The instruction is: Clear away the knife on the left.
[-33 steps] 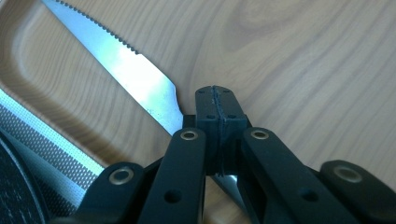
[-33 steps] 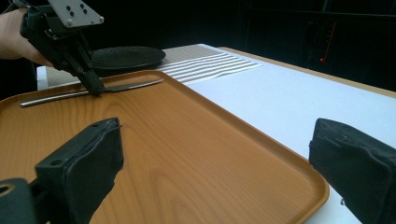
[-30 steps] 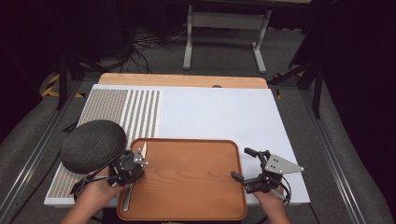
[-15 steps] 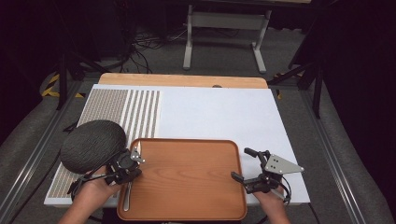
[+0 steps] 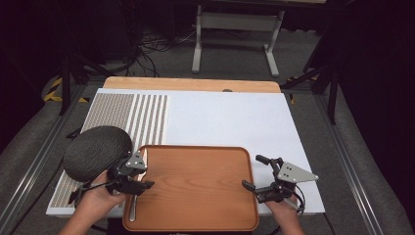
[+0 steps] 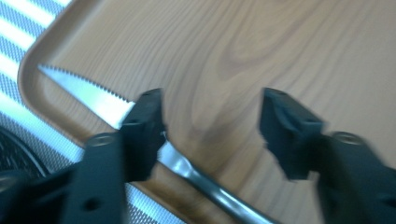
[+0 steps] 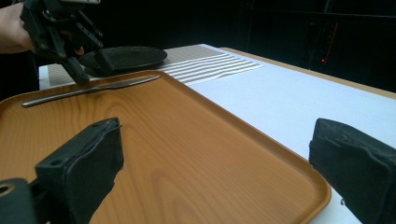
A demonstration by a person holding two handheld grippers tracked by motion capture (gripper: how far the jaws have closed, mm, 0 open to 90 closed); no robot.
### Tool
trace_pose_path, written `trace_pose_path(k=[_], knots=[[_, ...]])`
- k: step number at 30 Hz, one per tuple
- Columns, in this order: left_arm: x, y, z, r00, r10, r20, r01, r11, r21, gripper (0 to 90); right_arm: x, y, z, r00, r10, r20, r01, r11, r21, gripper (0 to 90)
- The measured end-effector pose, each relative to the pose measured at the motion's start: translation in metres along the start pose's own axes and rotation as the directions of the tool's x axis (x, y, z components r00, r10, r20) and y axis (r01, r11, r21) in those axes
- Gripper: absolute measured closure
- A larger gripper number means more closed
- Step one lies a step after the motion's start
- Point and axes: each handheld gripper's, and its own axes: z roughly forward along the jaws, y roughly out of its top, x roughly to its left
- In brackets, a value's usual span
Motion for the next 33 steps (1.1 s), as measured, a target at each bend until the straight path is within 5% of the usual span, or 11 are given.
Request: trace_pose_path(k=[4,9,13,18,20,25,27,30,33], knots=[[0.001,-0.001,-0.008,0.9999,-0.009,0.008,0.009,0.9983,-0.057,21.2,0.0,0.0,0.001,1.0,-0.003,-0.004,0.003,1.0,0.001,3.6],[-0.004,-0.003,-0.017,0.9993,0.026,0.026,-0.022,0.9906,-0.135,5.6,-0.001,0.0,0.002,1.0,0.001,-0.006,-0.001,1.0,-0.003,3.6],[-0.003,-0.007,-0.026,0.998,0.04,0.048,-0.027,0.9718,-0.234,0.7,-0.001,0.0,0.003,1.0,0.0,-0.007,0.0,1.0,0.001,3.6],[-0.001,-0.017,-0.037,0.9966,0.054,0.061,-0.028,0.9306,-0.365,0.0,-0.001,-0.001,0.003,1.0,0.0,-0.01,0.0,1.0,0.001,3.6],[0.001,-0.022,-0.04,0.9957,0.056,0.073,-0.023,0.918,-0.396,0.0,0.0,0.0,0.003,1.0,0.001,-0.01,-0.001,1.0,-0.001,3.5],[0.006,-0.04,-0.042,0.9924,0.075,0.097,-0.019,0.8734,-0.487,0.3,0.0,0.0,0.002,1.0,0.003,-0.006,-0.003,1.0,-0.004,3.5],[0.009,-0.049,-0.042,0.9926,0.07,0.099,-0.008,0.8522,-0.523,0.3,0.0,0.0,0.001,1.0,0.003,-0.003,-0.003,1.0,-0.007,3.5],[0.011,-0.063,-0.04,0.9942,0.074,0.078,-0.011,0.7939,-0.608,0.3,0.0,0.0,0.001,1.0,0.005,-0.004,-0.005,1.0,-0.01,3.5],[0.014,-0.074,-0.036,0.9939,0.077,0.079,-0.008,0.7659,-0.643,0.7,-0.001,-0.001,0.001,1.0,0.007,-0.003,-0.007,1.0,-0.011,3.5]])
